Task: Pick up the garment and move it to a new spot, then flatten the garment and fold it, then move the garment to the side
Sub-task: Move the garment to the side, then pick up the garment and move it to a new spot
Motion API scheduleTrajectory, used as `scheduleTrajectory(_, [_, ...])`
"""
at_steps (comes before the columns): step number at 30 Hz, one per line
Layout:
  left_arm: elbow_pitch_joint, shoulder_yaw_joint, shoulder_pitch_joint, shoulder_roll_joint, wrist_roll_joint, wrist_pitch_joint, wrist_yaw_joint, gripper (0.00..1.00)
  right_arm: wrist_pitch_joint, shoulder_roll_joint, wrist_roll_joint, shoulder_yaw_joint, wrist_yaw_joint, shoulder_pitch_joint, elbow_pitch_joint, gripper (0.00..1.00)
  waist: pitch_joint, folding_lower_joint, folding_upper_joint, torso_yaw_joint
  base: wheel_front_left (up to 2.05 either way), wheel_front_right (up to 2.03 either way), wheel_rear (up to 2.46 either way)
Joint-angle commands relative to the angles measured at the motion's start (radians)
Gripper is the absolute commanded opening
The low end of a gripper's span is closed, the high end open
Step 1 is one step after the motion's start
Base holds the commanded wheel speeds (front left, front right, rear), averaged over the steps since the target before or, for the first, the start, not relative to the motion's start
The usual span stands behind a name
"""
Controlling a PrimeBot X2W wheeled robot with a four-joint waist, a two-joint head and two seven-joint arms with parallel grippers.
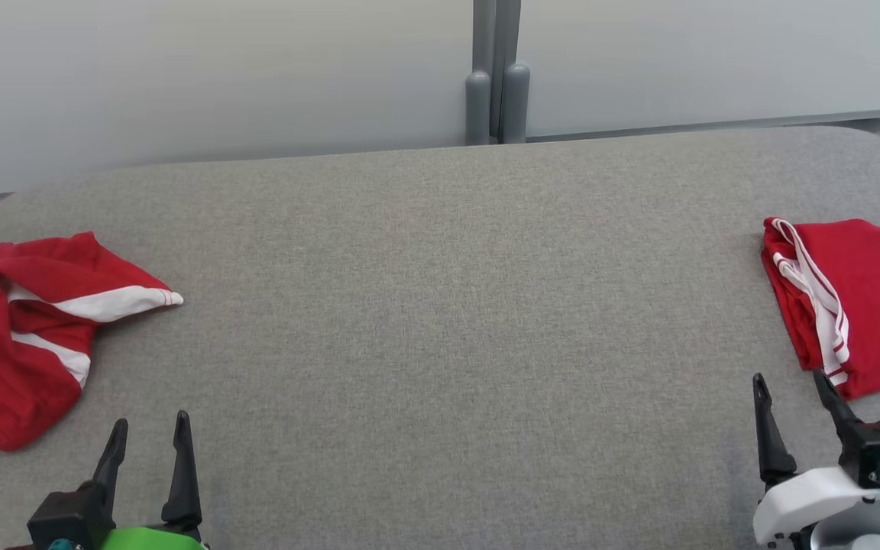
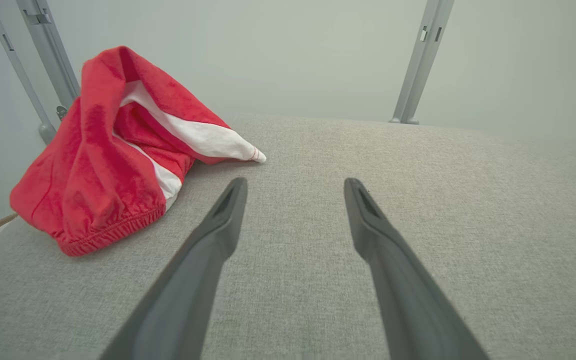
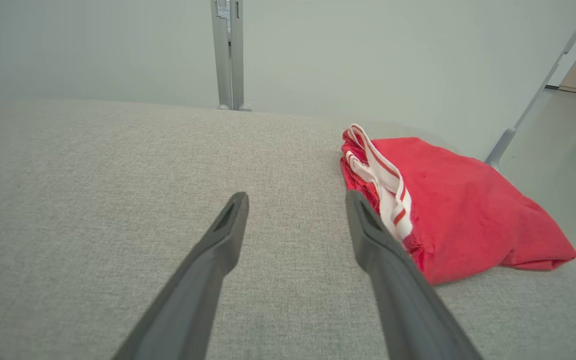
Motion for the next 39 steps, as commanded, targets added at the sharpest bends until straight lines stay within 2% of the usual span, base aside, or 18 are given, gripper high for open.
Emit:
scheduleTrajectory(1, [0.004, 0.007, 0.015, -0.007, 0.010, -0.005, -0.005, 1.00, -0.006, 0.000, 0.000, -0.001, -0.001, 0.012, -0.012, 1.00, -0.016, 0.0001, 0.0119, 0.012, 0.00, 0.00, 0.00])
scheduleTrajectory(7, [0.018, 0.051, 0.036, -0.044, 0.037, -0.005, -0.036, 1.00, -0.005, 0.042, 0.008, 0.004, -0.001, 0.082, -0.076, 1.00, -0.034, 0.0001, 0.0119, 0.015, 0.00, 0.00, 0.00])
scheduleTrajectory(18, [0.039, 0.105, 0.035, -0.088, 0.091, -0.005, -0.084, 1.00, -0.006, 0.051, -0.017, 0.019, -0.001, 0.091, -0.116, 1.00, -0.045, 0.0001, 0.0119, 0.018, 0.00, 0.00, 0.00])
scheduleTrajectory(25, [0.050, 0.124, 0.022, -0.105, 0.116, -0.005, -0.104, 1.00, -0.006, 0.051, -0.028, 0.030, -0.001, 0.088, -0.123, 1.00, -0.051, 0.0001, 0.0119, 0.050, 0.00, 0.00, 0.00])
scheduleTrajectory(31, [0.054, 0.139, 0.027, -0.115, 0.128, -0.004, -0.113, 1.00, -0.006, 0.051, -0.011, 0.074, -0.001, 0.084, -0.120, 1.00, -0.063, 0.0001, 0.0119, 0.132, 0.00, 0.00, 0.00])
scheduleTrajectory(39, [0.048, 0.137, 0.050, -0.115, 0.148, -0.004, -0.120, 1.00, -0.005, 0.051, 0.012, 0.138, -0.001, 0.086, -0.115, 1.00, -0.096, 0.0001, 0.0119, 0.326, 0.00, 0.00, 0.00])
